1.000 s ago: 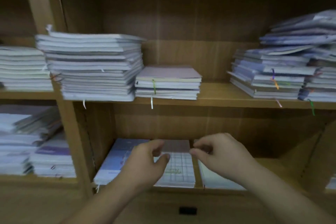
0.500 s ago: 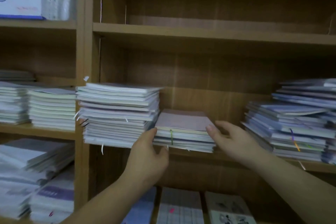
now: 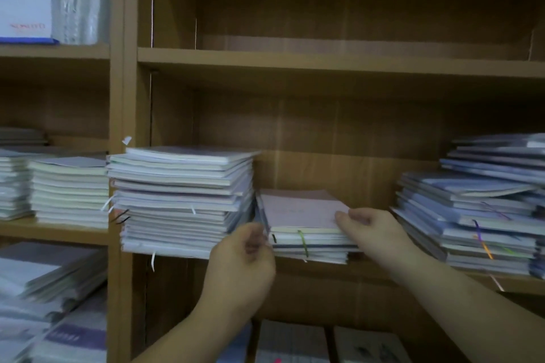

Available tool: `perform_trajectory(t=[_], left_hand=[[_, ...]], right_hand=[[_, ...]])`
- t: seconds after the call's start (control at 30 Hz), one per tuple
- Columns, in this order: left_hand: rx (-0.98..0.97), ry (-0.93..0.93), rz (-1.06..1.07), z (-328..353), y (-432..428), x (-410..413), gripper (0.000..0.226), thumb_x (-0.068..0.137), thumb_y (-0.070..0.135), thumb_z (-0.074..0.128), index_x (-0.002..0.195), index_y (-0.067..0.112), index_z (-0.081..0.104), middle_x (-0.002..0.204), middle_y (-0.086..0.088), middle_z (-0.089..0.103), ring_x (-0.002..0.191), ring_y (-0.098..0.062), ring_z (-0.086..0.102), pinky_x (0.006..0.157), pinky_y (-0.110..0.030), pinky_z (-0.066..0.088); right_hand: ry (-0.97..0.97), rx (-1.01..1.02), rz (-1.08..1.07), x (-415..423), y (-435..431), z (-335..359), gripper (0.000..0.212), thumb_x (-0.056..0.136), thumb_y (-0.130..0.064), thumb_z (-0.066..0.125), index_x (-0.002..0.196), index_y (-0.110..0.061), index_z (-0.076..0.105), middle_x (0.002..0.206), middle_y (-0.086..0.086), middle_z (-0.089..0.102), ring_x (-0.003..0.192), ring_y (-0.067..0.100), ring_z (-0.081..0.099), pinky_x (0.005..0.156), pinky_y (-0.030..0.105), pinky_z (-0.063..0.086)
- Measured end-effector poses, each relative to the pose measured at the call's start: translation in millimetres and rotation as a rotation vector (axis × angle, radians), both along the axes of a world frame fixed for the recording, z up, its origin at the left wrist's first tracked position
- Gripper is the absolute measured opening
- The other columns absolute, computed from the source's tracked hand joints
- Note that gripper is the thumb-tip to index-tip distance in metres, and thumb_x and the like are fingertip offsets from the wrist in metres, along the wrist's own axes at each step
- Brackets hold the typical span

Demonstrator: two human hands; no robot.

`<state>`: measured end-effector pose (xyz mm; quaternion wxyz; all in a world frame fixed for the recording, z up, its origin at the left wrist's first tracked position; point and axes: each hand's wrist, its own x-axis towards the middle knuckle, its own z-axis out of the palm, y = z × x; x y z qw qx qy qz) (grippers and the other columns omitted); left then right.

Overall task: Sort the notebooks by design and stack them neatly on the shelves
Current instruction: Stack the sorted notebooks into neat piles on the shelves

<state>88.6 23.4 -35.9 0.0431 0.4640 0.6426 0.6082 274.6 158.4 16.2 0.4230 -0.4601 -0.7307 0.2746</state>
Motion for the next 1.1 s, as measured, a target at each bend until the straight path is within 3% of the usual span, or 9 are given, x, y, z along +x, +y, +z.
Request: perform_trajectory(t=[0.1,0.2,0.27,0.37,0.5,0.6,0.83,0.97,1.1], left_hand=[[-0.029,0.030,0.027,6.8,2.8,-3.9,0.021,0.099,0.034,0.061,0.106,0.018,0.073,0.088,0.007,0.071,0.081,-0.002,0.064,0.077,-0.021,0.054],[-0.039,0.014,-0.005,12.4,8.3,2.6,0.054,0.102,0.042,0.053,0.054,0.018,0.047,0.047,0.006,0.044,0.048,-0.007,0.045,0.054,-0.029,0.037],[-0.023,0.026,-0.005,10.3,13.8,3.8,0.057,0.101,0.045,0.054,0.049,0.023,0.045,0.055,0.004,0.042,0.052,-0.010,0.044,0.057,-0.029,0.035],[-0.012,-0.044,-0.044,12.2,7.5,14.1,0.048,0.098,0.046,0.058,0.060,0.016,0.060,0.071,-0.007,0.052,0.067,-0.014,0.055,0.068,-0.030,0.041],[0.069,-0.246,-0.138,21.2,-12.2,25.3,0.066,0.095,0.046,0.063,0.050,0.006,0.038,0.057,-0.011,0.035,0.053,-0.020,0.039,0.059,-0.030,0.031],[0.059,-0.394,-0.184,20.8,-12.2,24.5,0.066,0.083,0.056,0.076,0.059,0.000,0.049,0.064,-0.030,0.057,0.059,-0.042,0.057,0.063,-0.040,0.055],[-0.001,-0.720,-0.398,17.0,-20.2,33.0,0.038,0.081,0.008,0.081,0.111,0.005,0.059,0.093,-0.021,0.076,0.079,-0.031,0.074,0.062,-0.037,0.059],[-0.185,-0.613,-0.591,-4.7,-53.3,48.5,0.041,0.084,-0.007,0.067,0.122,0.011,0.064,0.108,-0.014,0.077,0.098,-0.034,0.074,0.084,-0.049,0.058],[-0.245,-0.550,-0.594,-51.2,-69.3,61.4,0.057,0.083,-0.009,0.071,0.127,0.026,0.063,0.113,-0.005,0.076,0.105,-0.030,0.073,0.091,-0.050,0.058]], right_hand=[[0.021,-0.029,-0.022,0.7,2.6,1.5,0.065,0.087,-0.053,0.072,0.138,-0.014,0.060,0.137,0.005,0.060,0.121,0.021,0.057,0.102,0.035,0.045],[0.040,-0.047,-0.013,-0.9,-0.2,2.9,0.064,0.088,-0.049,0.074,0.139,-0.013,0.059,0.137,0.006,0.060,0.121,0.022,0.056,0.101,0.035,0.045],[0.046,-0.042,-0.009,-1.0,-2.1,2.7,0.066,0.088,-0.047,0.074,0.140,-0.010,0.058,0.139,0.007,0.060,0.123,0.022,0.056,0.105,0.036,0.045],[0.042,-0.014,-0.045,6.8,-7.9,6.1,0.066,0.085,-0.043,0.078,0.138,-0.007,0.060,0.134,0.008,0.064,0.119,0.021,0.059,0.106,0.038,0.047],[0.065,0.039,-0.128,28.1,-23.8,5.7,0.053,0.084,-0.035,0.078,0.129,-0.008,0.067,0.122,0.005,0.068,0.111,0.017,0.059,0.100,0.037,0.047],[0.092,0.008,-0.090,47.0,-36.4,1.3,0.043,0.085,-0.032,0.079,0.123,-0.014,0.070,0.112,-0.001,0.067,0.111,0.020,0.061,0.098,0.039,0.049],[-0.194,-0.107,0.121,81.0,-63.3,14.8,0.072,0.087,-0.035,0.077,0.150,-0.024,0.043,0.138,-0.006,0.051,0.109,0.011,0.054,0.079,0.023,0.052],[-0.259,-0.237,0.263,117.7,-79.0,5.6,0.111,0.077,-0.038,0.087,0.160,-0.034,0.014,0.146,-0.011,0.047,0.118,0.007,0.055,0.079,0.019,0.051],[-0.195,-0.227,0.223,139.6,-98.6,-41.0,0.087,0.096,-0.035,0.067,0.161,-0.034,0.009,0.147,-0.003,0.054,0.116,0.006,0.061,0.097,0.028,0.052]])
